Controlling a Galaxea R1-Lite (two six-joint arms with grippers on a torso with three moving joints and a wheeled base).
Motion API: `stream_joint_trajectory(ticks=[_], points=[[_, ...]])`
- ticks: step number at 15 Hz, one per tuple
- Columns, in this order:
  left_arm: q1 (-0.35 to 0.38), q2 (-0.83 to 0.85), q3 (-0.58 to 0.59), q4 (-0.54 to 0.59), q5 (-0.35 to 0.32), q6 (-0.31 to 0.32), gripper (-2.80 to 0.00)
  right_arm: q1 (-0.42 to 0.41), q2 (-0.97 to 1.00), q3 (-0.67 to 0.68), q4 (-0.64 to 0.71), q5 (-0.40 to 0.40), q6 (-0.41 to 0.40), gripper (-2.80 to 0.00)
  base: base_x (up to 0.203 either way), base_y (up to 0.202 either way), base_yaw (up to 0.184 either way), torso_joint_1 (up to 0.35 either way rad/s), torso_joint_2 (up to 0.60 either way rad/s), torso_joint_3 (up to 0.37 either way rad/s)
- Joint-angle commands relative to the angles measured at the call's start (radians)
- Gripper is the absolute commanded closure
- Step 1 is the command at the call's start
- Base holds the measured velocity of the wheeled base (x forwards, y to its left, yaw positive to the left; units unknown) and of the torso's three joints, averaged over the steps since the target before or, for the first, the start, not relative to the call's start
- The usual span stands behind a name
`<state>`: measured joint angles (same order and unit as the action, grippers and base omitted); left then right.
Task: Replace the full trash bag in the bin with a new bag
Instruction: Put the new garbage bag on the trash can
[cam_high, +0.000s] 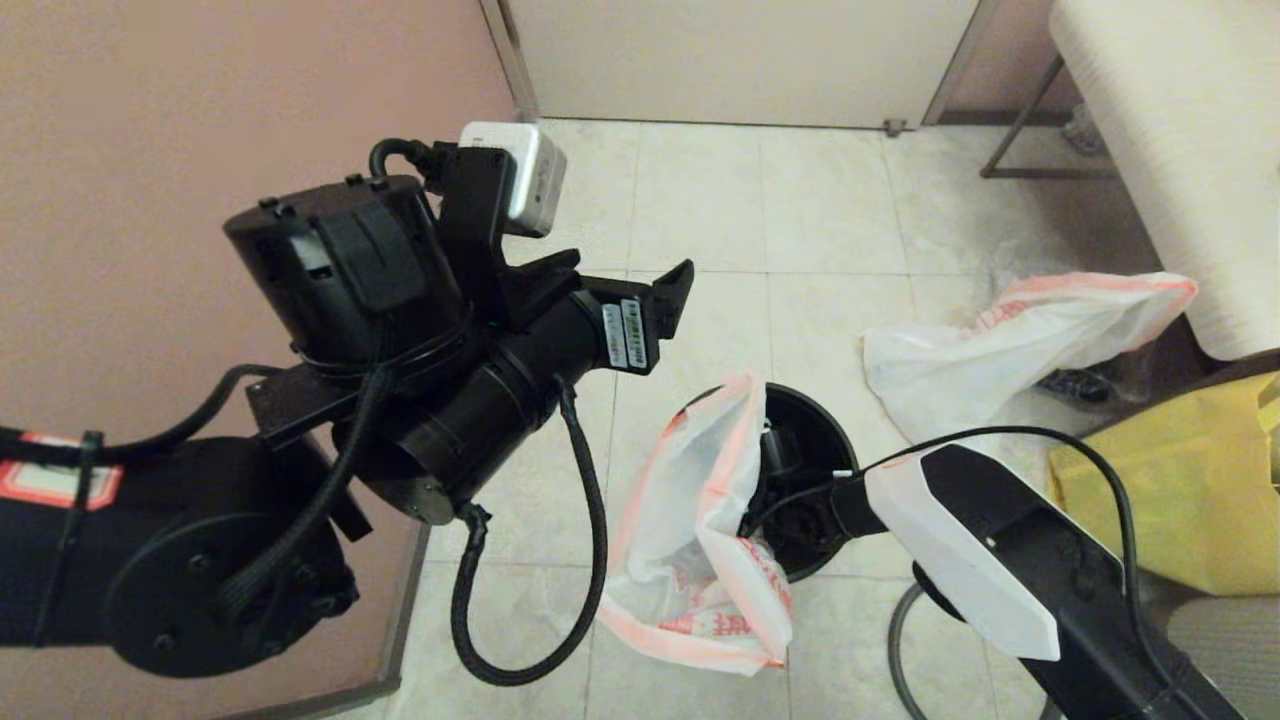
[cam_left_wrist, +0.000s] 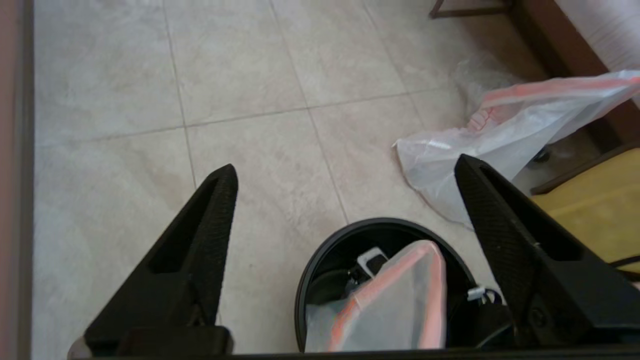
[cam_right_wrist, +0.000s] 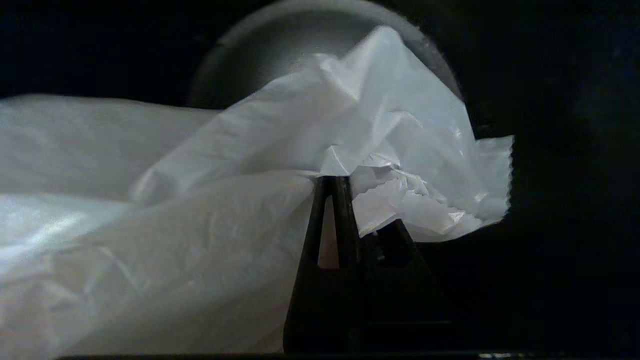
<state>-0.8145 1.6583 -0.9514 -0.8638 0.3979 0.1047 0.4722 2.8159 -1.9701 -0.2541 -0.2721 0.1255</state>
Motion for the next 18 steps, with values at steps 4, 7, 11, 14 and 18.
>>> stream_joint_trajectory(ticks=[4,7,11,14,18], points=[[-0.002,0.032,-0.007,-0.007,0.001,0.0,-2.8,-0.047,0.034,-0.006,-0.079,-0.001,-0.021,0.0,0.0,0.0,0.0,0.0,0.0,0.0],[-0.003,0.031,-0.006,-0.007,0.001,0.0,-2.8,-0.044,-0.024,0.009,-0.073,-0.005,-0.008,-2.8,0.0,0.0,0.0,0.0,0.0,0.0],[-0.034,0.021,0.011,-0.002,0.005,0.006,-2.8,0.013,-0.225,0.176,-0.027,0.001,0.132,-2.8,0.0,0.0,0.0,0.0,0.0,0.0],[-0.055,0.005,0.032,0.018,0.008,0.009,-2.8,0.039,-0.381,0.393,0.018,0.013,0.227,-2.8,0.0,0.0,0.0,0.0,0.0,0.0],[-0.072,-0.006,0.036,0.026,0.009,0.009,-2.8,0.041,-0.538,0.577,0.027,-0.001,0.254,-2.8,0.0,0.0,0.0,0.0,0.0,0.0]])
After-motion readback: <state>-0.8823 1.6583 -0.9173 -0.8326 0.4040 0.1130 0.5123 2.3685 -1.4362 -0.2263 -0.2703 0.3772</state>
